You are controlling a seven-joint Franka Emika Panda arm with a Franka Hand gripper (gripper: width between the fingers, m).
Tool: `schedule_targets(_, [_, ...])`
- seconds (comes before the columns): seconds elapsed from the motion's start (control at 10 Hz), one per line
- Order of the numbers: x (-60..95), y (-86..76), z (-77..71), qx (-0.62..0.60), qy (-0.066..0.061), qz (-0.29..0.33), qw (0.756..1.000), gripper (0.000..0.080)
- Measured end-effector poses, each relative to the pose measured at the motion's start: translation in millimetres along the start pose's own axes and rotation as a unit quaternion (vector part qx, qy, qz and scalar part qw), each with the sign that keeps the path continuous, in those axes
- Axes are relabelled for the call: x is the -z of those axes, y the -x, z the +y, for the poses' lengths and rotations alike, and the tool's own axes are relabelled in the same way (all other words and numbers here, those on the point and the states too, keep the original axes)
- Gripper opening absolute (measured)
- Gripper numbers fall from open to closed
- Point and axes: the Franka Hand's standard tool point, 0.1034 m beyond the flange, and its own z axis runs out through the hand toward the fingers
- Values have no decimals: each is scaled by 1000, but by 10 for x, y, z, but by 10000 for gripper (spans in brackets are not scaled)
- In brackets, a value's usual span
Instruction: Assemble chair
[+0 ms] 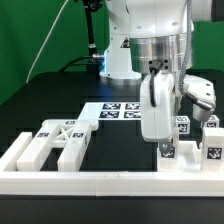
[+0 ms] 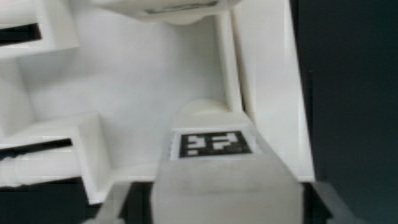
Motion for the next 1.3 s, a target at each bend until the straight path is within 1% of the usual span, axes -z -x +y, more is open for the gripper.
schedule_targets(0.1, [-9,-1,1,0,0,0,1000,294])
schedule_targets(0.2, [-9,0,1,0,0,0,1000,505])
schedule_targets(0.3, [21,25,-5,8,-2,-1,1000,505])
schedule_targets(0.4, [124,40,-28,27,-8,-5,1000,622])
schedule_targets(0.6, [411,-13,-29,50,-20,-14,998,647])
schedule_targets(0.7, [483,-41,-27,52,-19,-16,998,647])
schedule_targets(1.3, [451,-38,-18,53,-18,-15,998,649])
